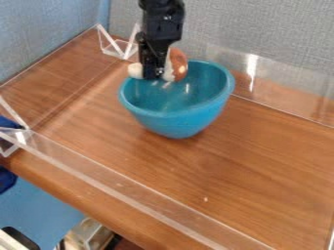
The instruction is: Put the mushroom in the blue bowl
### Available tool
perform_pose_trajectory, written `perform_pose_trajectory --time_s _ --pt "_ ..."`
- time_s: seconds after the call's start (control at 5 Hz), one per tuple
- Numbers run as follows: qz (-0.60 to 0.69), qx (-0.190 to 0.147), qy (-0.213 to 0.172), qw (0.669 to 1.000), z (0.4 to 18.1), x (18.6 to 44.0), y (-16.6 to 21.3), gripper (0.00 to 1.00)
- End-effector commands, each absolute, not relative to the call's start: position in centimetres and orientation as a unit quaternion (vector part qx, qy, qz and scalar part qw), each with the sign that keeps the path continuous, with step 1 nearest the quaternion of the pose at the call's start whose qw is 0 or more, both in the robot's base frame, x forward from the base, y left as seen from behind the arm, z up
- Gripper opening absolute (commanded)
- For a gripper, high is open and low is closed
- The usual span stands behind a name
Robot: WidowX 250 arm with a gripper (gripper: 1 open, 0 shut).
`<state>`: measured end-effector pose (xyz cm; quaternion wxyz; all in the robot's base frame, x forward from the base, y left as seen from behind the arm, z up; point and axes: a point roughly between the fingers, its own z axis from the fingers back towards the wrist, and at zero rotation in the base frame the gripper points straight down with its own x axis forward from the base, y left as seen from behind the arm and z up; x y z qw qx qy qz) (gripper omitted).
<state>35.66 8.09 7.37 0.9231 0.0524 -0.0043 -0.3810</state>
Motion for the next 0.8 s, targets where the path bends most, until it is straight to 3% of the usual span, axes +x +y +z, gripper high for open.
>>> perform_pose_trajectory --time_s 0.0,0.6 --pt "-0.394 0.067 -0.032 0.916 8.0 37.1 7.9 0.00" --pt "-0.467 0.063 -0.034 0.881 6.3 36.3 4.1 0.00"
